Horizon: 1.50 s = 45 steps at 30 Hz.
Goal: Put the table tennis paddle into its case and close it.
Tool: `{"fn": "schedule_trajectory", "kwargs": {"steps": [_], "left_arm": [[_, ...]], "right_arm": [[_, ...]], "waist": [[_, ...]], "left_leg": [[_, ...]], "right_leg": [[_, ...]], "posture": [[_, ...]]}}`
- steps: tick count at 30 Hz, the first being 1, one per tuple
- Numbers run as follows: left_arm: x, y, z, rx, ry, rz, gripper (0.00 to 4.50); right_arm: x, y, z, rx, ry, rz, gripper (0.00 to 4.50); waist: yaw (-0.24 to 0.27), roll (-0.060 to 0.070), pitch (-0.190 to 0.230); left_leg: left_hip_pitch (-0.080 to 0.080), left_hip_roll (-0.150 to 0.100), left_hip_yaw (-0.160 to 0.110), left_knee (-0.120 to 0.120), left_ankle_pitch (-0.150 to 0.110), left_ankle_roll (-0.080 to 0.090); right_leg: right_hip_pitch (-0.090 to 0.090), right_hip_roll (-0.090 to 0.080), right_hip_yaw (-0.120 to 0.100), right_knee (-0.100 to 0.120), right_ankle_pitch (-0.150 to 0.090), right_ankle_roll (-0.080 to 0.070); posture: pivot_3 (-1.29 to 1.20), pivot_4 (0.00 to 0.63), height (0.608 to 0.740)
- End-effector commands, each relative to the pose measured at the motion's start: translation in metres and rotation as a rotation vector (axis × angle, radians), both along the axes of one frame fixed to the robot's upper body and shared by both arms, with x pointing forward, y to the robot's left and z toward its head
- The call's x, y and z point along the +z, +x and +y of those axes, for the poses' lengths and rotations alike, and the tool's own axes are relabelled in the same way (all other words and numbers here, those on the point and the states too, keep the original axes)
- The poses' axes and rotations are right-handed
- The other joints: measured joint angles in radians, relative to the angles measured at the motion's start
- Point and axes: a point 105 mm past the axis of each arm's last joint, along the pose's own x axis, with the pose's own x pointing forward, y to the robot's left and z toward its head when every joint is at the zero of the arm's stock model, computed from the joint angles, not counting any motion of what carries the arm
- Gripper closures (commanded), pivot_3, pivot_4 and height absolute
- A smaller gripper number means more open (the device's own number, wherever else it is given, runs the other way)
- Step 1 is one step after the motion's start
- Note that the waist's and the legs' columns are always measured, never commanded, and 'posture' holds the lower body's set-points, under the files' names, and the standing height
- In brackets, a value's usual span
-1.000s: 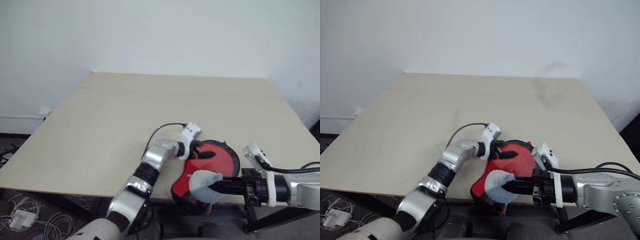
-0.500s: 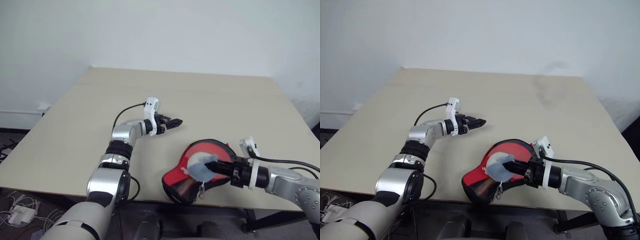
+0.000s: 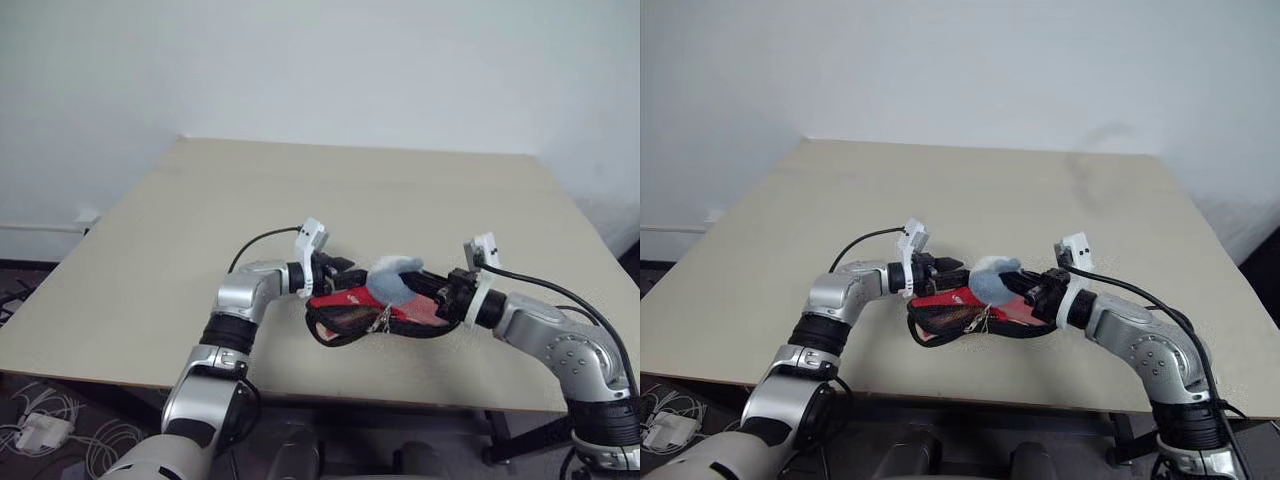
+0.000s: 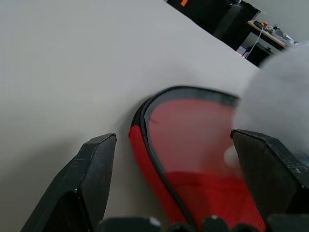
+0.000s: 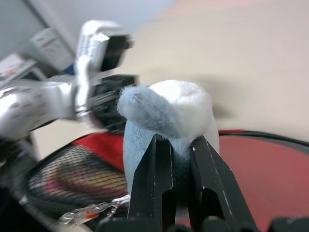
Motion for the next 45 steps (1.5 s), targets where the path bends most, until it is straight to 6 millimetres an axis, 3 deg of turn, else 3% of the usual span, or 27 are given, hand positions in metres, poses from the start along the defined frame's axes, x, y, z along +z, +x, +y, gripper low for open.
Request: {"fn": "schedule_trajectory", "kwargs": {"steps": [1, 12, 27, 34, 39, 45], "left_arm": [[0.018, 0.012, 0.009, 0.052, -0.03, -0.055, 0.43], [0.023, 0.032, 0.033, 0.162, 0.0, -0.084, 0.43], [0.014, 0.027, 0.021, 0.123, 0.012, -0.075, 0.43], [0.013, 0.026, 0.02, 0.118, 0.014, -0.071, 0.43], [0.011, 0.024, 0.017, 0.103, 0.023, -0.073, 0.43], [0.012, 0.024, 0.015, 0.092, 0.016, -0.075, 0.43]], "right_arm": [[0.007, 0.03, -0.031, -0.216, -0.085, -0.076, 4.48], [-0.016, 0.021, -0.036, -0.177, -0.167, -0.006, 4.48], [0.002, -0.05, -0.015, 0.246, -0.03, 0.071, 4.48], [0.009, -0.047, -0.023, 0.227, -0.001, 0.057, 2.13], [-0.001, -0.022, -0.041, 0.069, -0.096, 0.019, 0.29], [0.007, -0.015, -0.046, 0.036, -0.035, -0.025, 0.29]], "waist": [[0.0, 0.001, 0.0], [0.001, 0.001, 0.0], [0.0, 0.001, 0.002], [0.0, 0.001, 0.002], [0.0, 0.001, 0.002], [0.0, 0.001, 0.002]], "left_leg": [[0.0, 0.0, 0.0, 0.0, 0.001, 0.0], [0.0, 0.0, 0.0, 0.0, 0.002, 0.0], [-0.001, 0.0, 0.0, -0.001, 0.002, 0.0], [-0.001, 0.0, 0.0, -0.001, 0.002, 0.0], [-0.001, 0.0, 0.0, -0.001, 0.002, 0.0], [-0.001, 0.0, 0.0, -0.001, 0.002, 0.0]], "right_leg": [[0.0, 0.0, 0.0, 0.0, 0.0, 0.0], [0.0, 0.0, 0.0, 0.0, 0.0, 0.0], [0.0, 0.0, 0.0, -0.001, 0.0, 0.0], [-0.001, 0.0, 0.0, -0.001, 0.0, 0.0], [-0.001, 0.0, 0.0, -0.001, 0.0, 0.0], [-0.001, 0.0, 0.0, -0.001, 0.0, 0.0]], "posture": [[0.0, 0.0, 0.74], [0.0, 0.0, 0.74], [0.0, 0.0, 0.74], [0.0, 0.0, 0.74], [0.0, 0.0, 0.74], [0.0, 0.0, 0.74]]}}
